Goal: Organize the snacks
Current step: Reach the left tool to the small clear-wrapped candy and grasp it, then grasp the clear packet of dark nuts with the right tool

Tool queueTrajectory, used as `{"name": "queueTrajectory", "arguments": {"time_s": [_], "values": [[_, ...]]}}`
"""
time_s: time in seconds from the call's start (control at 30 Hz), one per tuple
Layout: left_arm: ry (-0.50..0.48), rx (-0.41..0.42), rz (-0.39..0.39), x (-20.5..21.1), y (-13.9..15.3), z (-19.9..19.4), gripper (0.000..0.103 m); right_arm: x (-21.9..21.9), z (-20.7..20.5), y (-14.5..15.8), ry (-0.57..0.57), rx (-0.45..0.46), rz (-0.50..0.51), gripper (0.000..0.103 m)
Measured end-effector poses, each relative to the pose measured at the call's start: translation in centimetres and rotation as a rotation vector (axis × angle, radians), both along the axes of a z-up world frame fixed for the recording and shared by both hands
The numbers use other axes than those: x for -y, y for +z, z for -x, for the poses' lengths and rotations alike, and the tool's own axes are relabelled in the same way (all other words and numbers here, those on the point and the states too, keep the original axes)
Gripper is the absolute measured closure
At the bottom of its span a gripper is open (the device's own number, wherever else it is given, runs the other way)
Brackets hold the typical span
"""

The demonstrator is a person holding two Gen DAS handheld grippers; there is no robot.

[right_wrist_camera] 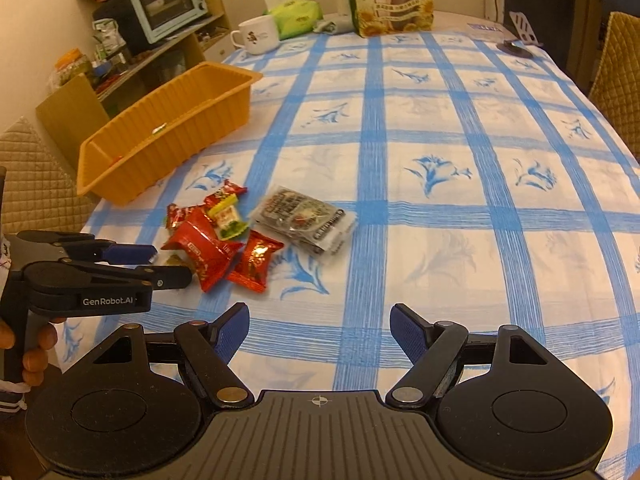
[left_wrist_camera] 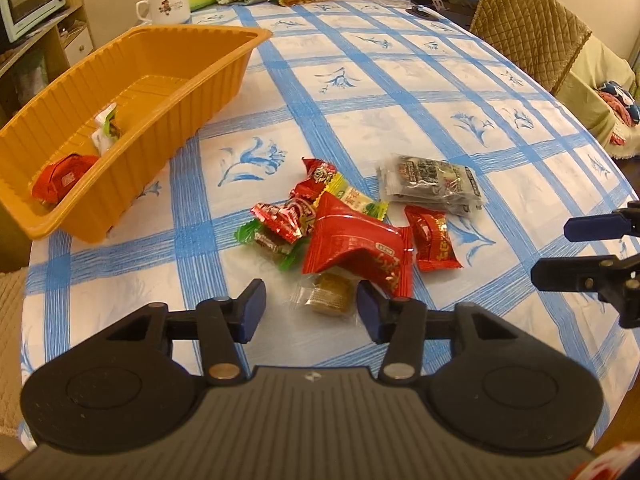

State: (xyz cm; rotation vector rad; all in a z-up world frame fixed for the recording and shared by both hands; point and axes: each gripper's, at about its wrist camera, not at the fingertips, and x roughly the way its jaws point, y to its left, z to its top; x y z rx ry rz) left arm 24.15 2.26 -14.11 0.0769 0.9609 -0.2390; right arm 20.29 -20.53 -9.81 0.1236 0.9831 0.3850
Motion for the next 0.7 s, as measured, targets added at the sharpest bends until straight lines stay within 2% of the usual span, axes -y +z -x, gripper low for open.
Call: {"name": "queueTrajectory", "arguments": {"time_s": [0.07, 0.2, 0.27, 0.5, 0.7], "values": [[-0.005, 0.001, 0.005, 0.0, 0.0, -0.1, 0.071, 0.0, -0.2, 0.0, -0.003, -0.002, 0.002, 0.025], [-0.013, 0.001, 0.012, 0.0, 0.2, 0.0, 0.080, -0.2, -0.6, -0.1, 0.001, 0.000, 0.002, 0.025], [-0.013, 0.006, 0.021, -0.2, 0.4, 0.2, 0.093, -0.3, -0.8, -0.1, 0.007, 0.002, 0.002, 0.025], [0.015, 0.002, 0.018, -1.3, 0.9, 0.7, 0.093, -0.6, -2.2, -0.2, 0.057, 0.050, 0.030, 0.025], [0.078, 0.007, 0.019, -3.0, 1.9, 1.5, 0.093, -1.1, -3.9, -0.5, 0.157, 0.125, 0.076, 0.025]]}}
